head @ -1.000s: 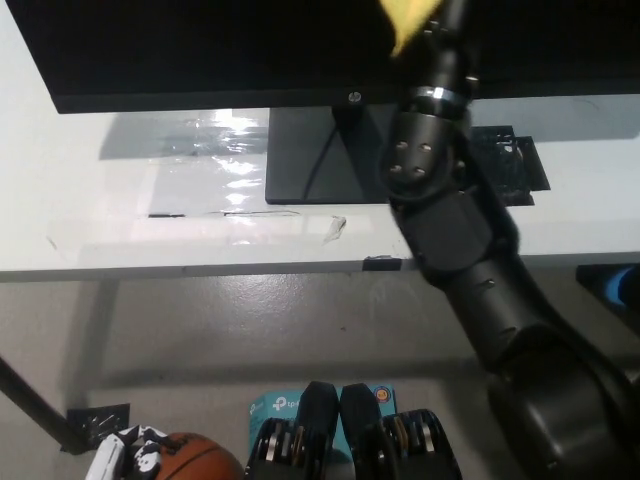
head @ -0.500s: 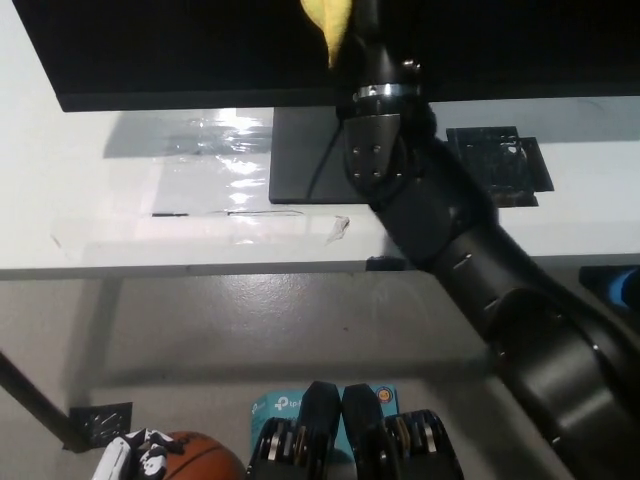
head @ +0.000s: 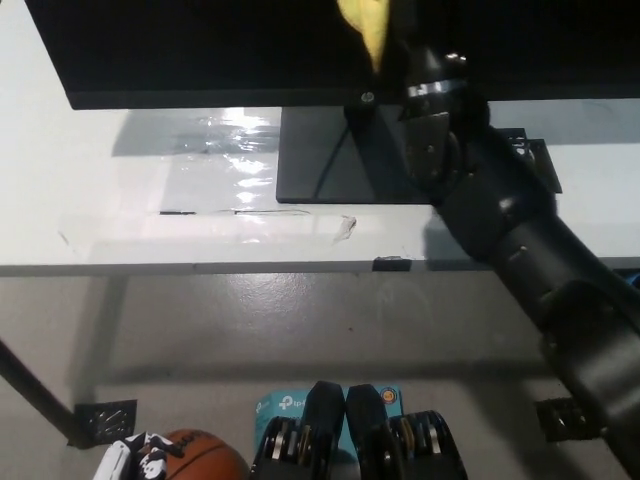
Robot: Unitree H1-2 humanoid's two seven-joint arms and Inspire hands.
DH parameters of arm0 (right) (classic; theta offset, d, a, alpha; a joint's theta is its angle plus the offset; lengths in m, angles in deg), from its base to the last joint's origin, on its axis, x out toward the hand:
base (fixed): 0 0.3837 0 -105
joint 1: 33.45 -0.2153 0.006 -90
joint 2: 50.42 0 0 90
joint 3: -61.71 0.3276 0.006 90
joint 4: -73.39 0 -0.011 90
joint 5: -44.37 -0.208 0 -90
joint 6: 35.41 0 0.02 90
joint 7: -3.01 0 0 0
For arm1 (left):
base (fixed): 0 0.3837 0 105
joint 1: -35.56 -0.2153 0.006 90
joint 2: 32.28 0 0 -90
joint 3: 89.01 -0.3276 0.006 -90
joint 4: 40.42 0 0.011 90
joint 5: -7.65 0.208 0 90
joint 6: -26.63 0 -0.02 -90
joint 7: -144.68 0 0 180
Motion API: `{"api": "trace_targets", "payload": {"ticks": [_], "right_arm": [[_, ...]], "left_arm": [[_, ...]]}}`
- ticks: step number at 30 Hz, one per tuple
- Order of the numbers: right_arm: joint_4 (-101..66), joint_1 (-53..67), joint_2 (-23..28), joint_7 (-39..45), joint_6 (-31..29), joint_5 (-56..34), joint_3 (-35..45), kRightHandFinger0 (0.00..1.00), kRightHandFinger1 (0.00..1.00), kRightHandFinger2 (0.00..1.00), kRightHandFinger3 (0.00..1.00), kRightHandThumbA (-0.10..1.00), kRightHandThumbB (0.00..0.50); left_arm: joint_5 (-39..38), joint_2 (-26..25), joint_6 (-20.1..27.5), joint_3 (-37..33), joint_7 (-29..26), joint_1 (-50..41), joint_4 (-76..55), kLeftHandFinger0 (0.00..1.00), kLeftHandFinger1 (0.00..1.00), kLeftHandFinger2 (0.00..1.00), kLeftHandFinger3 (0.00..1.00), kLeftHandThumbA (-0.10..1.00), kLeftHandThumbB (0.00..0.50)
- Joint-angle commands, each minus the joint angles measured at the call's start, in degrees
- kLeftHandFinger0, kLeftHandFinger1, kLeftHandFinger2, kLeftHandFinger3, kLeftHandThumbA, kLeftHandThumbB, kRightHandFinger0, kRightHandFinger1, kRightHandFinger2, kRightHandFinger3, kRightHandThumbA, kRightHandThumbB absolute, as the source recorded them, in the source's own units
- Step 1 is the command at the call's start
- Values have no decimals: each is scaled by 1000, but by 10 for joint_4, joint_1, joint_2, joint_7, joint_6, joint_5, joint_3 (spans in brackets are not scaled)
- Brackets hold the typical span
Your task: The robot uses its right hand to pick up the cloth kept in the middle of the desk and use it to wipe the monitor in the middle of the desk by swiping its screen twice
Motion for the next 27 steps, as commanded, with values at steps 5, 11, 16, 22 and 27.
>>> {"api": "trace_targets", "payload": {"ticks": [5, 11, 16, 22, 27], "right_arm": [[-62, 47, 79, 0, 2, 25, 15, 0, 0, 176, 312, -100, 91], [-104, 99, 130, 7, 7, 26, 35, 0, 0, 1, 301, -100, 57], [-133, 127, 158, 29, 23, 19, 63, 0, 0, 41, 311, -100, 64], [-125, 113, 157, 28, 26, 17, 80, 0, 0, 114, 305, -100, 47], [-136, 104, 143, 35, 36, 15, 87, 0, 0, 123, 211, -100, 2]], "left_arm": [[6, -7, 18, 0, -10, -5, -10, 0, 0, 0, 0, 621, 500], [-3, -8, 25, 5, -9, -9, -1, 0, 0, 0, 2, 612, 500], [12, -9, 30, 3, -18, -8, 2, 0, 0, 0, 0, 645, 500], [10, -8, 24, 3, -16, -10, -3, 0, 0, 0, 0, 632, 500], [11, -8, 4, 1, -11, -12, -14, 0, 0, 0, 0, 641, 500]]}}
